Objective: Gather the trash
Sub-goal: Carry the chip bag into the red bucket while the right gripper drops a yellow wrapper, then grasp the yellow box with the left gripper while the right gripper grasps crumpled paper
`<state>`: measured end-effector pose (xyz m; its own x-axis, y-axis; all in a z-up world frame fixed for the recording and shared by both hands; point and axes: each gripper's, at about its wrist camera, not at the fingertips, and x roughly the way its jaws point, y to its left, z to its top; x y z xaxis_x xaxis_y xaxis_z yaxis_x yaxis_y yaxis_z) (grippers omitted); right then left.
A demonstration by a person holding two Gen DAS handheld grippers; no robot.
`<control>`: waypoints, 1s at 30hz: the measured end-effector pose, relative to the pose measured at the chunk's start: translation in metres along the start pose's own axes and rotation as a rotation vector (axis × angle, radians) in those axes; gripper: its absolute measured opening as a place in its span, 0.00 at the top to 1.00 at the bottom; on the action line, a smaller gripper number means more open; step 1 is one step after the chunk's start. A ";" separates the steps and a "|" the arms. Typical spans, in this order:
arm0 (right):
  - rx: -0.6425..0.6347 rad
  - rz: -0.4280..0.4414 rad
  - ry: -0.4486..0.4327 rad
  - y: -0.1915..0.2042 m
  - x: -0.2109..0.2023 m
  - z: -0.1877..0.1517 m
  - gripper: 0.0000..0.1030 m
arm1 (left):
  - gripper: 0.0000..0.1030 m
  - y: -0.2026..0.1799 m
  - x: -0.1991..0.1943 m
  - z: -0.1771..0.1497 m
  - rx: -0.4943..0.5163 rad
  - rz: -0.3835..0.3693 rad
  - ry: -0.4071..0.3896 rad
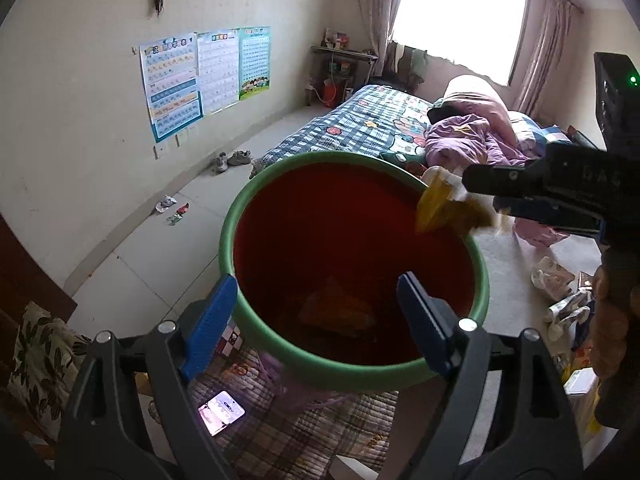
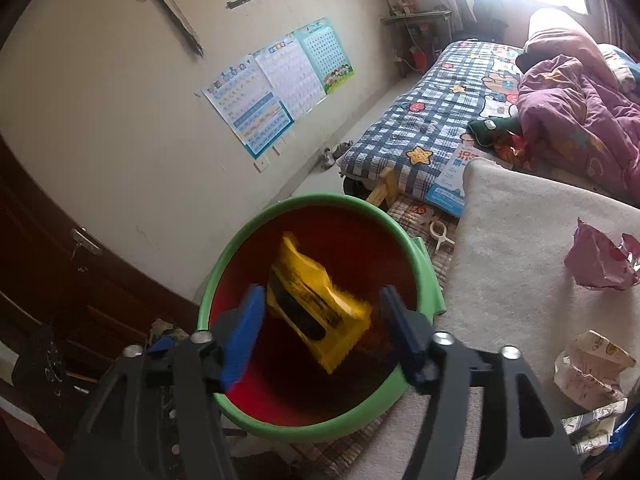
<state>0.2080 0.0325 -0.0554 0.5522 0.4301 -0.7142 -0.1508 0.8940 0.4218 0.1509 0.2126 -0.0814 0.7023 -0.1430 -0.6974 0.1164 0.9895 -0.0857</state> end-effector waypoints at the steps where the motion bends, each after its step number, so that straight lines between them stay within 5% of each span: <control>1: -0.001 -0.002 0.000 0.000 -0.003 -0.001 0.38 | 0.22 -0.001 -0.001 -0.001 -0.002 -0.001 0.001; 13: -0.075 -0.027 -0.094 -0.018 -0.095 -0.032 0.38 | 0.22 -0.048 -0.014 -0.016 0.054 -0.037 0.017; 22: -0.086 -0.198 -0.200 -0.101 -0.193 -0.064 0.38 | 0.22 -0.145 -0.025 -0.034 0.148 -0.110 0.027; 30: 0.003 -0.290 -0.163 -0.195 -0.235 -0.108 0.38 | 0.16 -0.223 -0.052 -0.068 0.176 -0.202 0.040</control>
<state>0.0187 -0.2290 -0.0303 0.6959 0.1322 -0.7058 0.0341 0.9757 0.2163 0.0407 0.0004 -0.0748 0.6247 -0.3332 -0.7062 0.3744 0.9215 -0.1035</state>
